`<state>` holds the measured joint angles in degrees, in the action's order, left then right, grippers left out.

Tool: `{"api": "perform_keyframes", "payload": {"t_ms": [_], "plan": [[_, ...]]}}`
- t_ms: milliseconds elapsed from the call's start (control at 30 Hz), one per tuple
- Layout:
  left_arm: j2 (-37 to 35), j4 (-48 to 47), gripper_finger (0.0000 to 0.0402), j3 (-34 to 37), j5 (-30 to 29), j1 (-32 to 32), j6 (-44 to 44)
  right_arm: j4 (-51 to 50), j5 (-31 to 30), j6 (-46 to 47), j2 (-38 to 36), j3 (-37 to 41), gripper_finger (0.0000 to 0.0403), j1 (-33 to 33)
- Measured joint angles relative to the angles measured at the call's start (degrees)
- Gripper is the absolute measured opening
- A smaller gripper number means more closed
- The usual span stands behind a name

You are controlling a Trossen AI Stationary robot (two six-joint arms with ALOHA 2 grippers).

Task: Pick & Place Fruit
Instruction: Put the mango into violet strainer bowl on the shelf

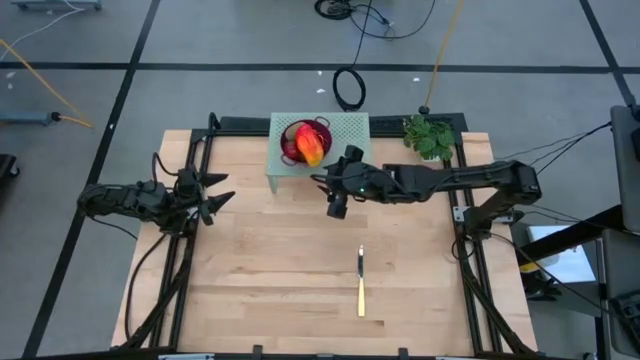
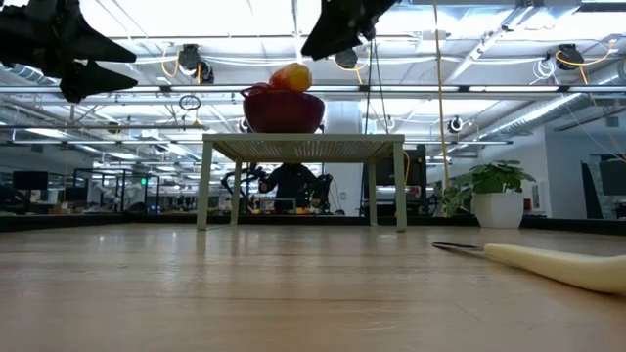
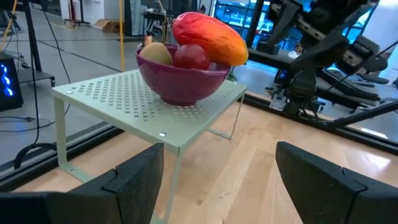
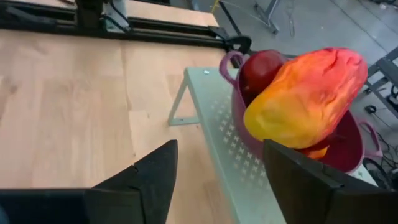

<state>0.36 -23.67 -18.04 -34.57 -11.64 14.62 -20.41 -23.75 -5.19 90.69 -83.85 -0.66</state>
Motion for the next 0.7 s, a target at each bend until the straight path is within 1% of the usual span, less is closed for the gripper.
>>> {"api": "perform_keyframes", "payload": {"t_ms": [100,167,333,467,600,700], "plan": [[0.0,0.0,0.0310,0.0,0.0,0.0,0.0,0.5,0.1,0.0,1.3,0.0,0.0214,1.0],[0.0,0.0,0.0310,0.0,0.0,0.0,0.0,0.2,1.7,0.0,1.8,0.0,0.0202,1.7],[0.0,0.0,0.0310,0.0,0.0,0.0,0.1,0.9,1.8,-0.5,2.9,0.0,0.0167,2.9],[0.0,0.0,0.0310,0.0,0.0,0.0,0.1,1.2,4.7,-0.8,2.8,0.0,0.0133,3.9],[0.0,0.0,0.0310,0.0,0.0,0.0,0.1,1.1,5.2,-1.0,2.8,0.0,0.0099,4.6],[0.0,0.0,0.0310,0.0,0.0,0.0,0.1,1.3,7.9,-1.4,2.8,0.0,0.0077,5.2]]}}
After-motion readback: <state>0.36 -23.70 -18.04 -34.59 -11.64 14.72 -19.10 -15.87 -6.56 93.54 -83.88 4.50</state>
